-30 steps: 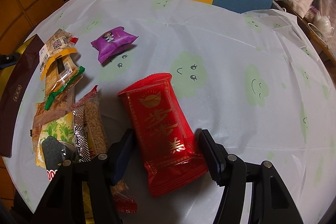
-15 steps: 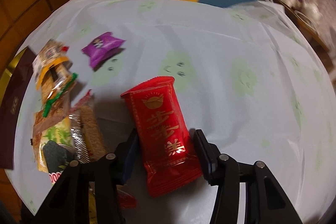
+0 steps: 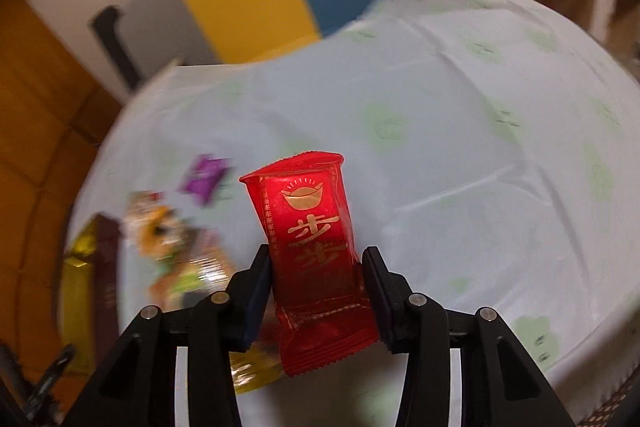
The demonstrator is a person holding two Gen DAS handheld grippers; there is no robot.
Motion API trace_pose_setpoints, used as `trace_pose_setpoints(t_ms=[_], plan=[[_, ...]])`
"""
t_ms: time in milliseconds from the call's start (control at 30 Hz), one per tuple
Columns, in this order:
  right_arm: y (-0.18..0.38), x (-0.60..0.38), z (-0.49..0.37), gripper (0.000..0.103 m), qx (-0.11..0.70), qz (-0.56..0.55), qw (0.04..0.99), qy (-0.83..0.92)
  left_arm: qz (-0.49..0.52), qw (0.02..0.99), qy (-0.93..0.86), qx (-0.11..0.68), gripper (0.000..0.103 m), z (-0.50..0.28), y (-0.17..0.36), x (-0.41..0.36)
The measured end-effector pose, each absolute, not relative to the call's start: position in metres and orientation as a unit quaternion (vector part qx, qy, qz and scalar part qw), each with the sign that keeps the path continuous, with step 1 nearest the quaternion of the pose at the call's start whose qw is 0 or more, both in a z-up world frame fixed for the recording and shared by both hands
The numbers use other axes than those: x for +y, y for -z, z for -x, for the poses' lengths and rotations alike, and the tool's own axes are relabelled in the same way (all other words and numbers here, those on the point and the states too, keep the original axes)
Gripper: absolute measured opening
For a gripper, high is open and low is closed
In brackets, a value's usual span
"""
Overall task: Organize snacks
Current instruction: 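Carry the large red packet into the gold tin and open the right gripper, then withdraw both grippers from the tin back toward the snack pile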
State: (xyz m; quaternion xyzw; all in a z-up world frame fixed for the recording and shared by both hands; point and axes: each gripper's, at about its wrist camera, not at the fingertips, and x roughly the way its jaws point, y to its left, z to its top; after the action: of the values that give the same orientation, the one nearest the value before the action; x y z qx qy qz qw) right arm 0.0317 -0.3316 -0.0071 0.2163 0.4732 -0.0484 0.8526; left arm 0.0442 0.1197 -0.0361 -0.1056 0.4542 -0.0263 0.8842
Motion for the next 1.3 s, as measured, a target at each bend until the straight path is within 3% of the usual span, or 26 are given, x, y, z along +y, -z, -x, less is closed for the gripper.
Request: trace_pose_setpoints(t_ms=[433,667,1300], plan=[[-0.007,-0.112,-0.059,0.045,0.501,-0.108,0.838,-0.19,0.1,0.888,-0.003,0.448,0.035,-0.033,0.03,0.131],[0.007,-0.028,-0.077,0.045,0.515,-0.086,0.824,-0.221,0.113,0.886,-0.01,0.449,0.035,-0.031,0.033,0.141],[0.027,0.01,-0.085,0.049,0.523,-0.065,0.822,-0.215,0.121,0.881,-0.018,0.456,0.035,-0.03,0.041,0.15]])
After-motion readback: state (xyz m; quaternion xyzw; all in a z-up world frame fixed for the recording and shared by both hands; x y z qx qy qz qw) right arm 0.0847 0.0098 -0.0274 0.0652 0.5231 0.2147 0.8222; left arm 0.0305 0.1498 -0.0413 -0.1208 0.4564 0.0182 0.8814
